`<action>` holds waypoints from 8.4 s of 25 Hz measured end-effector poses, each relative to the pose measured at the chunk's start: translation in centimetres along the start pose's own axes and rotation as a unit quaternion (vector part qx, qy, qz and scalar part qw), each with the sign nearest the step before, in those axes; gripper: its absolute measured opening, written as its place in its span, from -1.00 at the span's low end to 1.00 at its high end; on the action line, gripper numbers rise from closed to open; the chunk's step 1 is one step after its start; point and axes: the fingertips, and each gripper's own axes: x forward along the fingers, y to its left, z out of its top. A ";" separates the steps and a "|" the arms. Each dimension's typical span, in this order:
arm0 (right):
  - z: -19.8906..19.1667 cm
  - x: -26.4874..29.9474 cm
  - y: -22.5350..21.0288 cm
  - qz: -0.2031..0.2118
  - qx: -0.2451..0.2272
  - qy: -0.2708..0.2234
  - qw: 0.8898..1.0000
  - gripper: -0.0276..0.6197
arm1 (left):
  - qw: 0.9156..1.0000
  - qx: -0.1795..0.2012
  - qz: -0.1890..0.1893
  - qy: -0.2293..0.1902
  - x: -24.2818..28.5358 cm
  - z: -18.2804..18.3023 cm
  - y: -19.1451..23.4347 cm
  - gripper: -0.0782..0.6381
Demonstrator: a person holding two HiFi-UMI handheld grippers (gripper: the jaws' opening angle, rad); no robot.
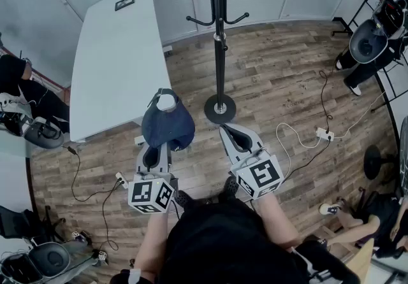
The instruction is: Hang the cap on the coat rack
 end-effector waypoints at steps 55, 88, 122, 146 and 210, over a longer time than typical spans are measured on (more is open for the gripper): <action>1.0 10.1 -11.4 -0.126 -0.004 0.041 0.991 -0.82 | 0.973 -0.071 -0.218 0.031 22.6 1.5 -1.7 -0.60; 1.1 19.4 -14.8 -0.206 0.030 0.083 0.974 -0.82 | 0.965 -0.095 -0.232 0.074 35.9 2.4 9.5 -0.60; -0.9 17.4 -16.8 -0.253 0.074 0.109 0.958 -0.82 | 0.928 -0.073 -0.306 0.200 40.9 -2.9 5.8 -0.60; -0.8 14.1 -16.7 -0.268 0.078 0.097 0.955 -0.82 | 0.915 -0.023 -0.301 0.267 39.5 -6.7 3.1 -0.39; 2.4 -5.6 -7.2 -0.152 -0.008 -0.002 0.988 -0.82 | 0.950 0.041 -0.307 0.044 8.9 1.7 -17.3 -0.71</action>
